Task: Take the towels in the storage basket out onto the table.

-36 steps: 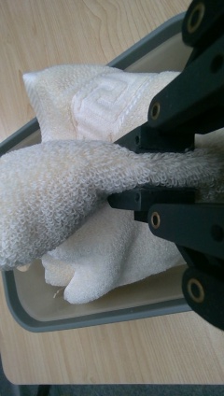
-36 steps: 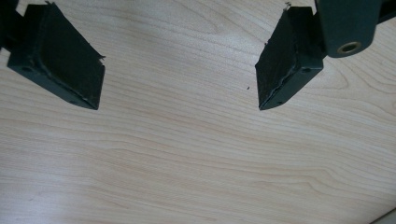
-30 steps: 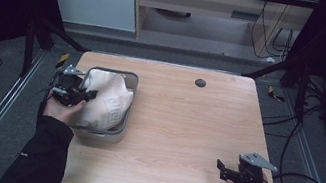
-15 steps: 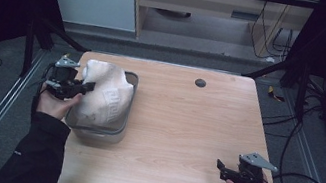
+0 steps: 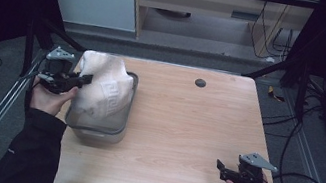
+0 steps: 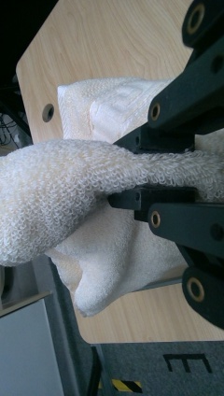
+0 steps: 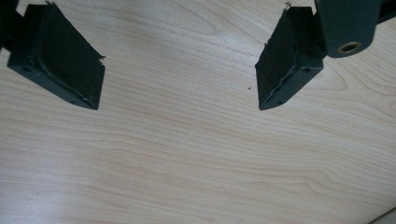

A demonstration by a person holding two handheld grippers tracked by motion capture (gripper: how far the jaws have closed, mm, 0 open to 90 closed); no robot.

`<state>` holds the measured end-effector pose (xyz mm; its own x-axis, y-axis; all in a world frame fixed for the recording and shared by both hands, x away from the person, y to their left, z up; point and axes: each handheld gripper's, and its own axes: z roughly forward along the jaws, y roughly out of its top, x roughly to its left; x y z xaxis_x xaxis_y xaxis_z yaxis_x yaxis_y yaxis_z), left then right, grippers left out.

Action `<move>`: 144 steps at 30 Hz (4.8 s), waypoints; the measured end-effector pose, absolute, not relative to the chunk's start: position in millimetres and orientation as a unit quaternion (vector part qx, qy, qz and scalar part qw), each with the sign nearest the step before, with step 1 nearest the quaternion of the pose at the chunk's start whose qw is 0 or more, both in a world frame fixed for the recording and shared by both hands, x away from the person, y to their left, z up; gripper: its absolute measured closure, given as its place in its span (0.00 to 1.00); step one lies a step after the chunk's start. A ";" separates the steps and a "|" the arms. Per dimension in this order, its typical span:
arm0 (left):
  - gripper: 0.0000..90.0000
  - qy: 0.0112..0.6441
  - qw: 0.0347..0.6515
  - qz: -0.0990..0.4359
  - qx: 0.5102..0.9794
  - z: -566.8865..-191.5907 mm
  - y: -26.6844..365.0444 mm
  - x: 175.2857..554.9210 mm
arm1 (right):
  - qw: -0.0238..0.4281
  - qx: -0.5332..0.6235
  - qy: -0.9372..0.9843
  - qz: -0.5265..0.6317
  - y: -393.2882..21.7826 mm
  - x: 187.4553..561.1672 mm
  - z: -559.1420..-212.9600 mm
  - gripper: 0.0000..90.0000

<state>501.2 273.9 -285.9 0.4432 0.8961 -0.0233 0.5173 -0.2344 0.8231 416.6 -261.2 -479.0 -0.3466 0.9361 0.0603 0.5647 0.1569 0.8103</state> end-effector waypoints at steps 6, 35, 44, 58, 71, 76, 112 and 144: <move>0.86 0.458 0.408 0.238 0.753 -275.3 268.4 494.7 | 0.239 0.520 0.721 0.390 -261.4 416.4 -478.7 0.17; 0.86 0.383 0.432 0.222 0.785 -243.4 209.0 480.5 | 0.252 0.523 0.719 0.382 -264.1 415.4 -476.9 0.17; 0.86 0.361 0.434 0.211 0.798 -246.3 181.8 481.8 | 0.266 0.524 0.718 0.374 -266.8 416.1 -476.4 0.17; 0.86 0.330 0.430 0.184 0.820 -263.0 138.2 488.4 | 0.266 0.552 0.697 0.372 -281.5 416.4 -478.5 0.17; 0.86 0.309 0.415 0.160 0.840 -286.4 105.2 491.7 | 0.277 0.549 0.706 0.351 -281.6 418.0 -480.7 0.17; 0.86 0.301 0.410 0.151 0.847 -297.6 92.9 492.8 | 0.279 0.552 0.704 0.349 -282.9 418.0 -480.2 0.17; 0.79 0.293 0.357 0.101 0.881 -398.0 48.2 491.9 | 0.276 0.553 0.706 0.347 -282.3 418.8 -481.0 0.17; 0.30 0.299 0.389 0.120 0.863 -394.5 75.2 480.2 | 0.273 0.552 0.706 0.351 -281.7 418.9 -481.2 0.16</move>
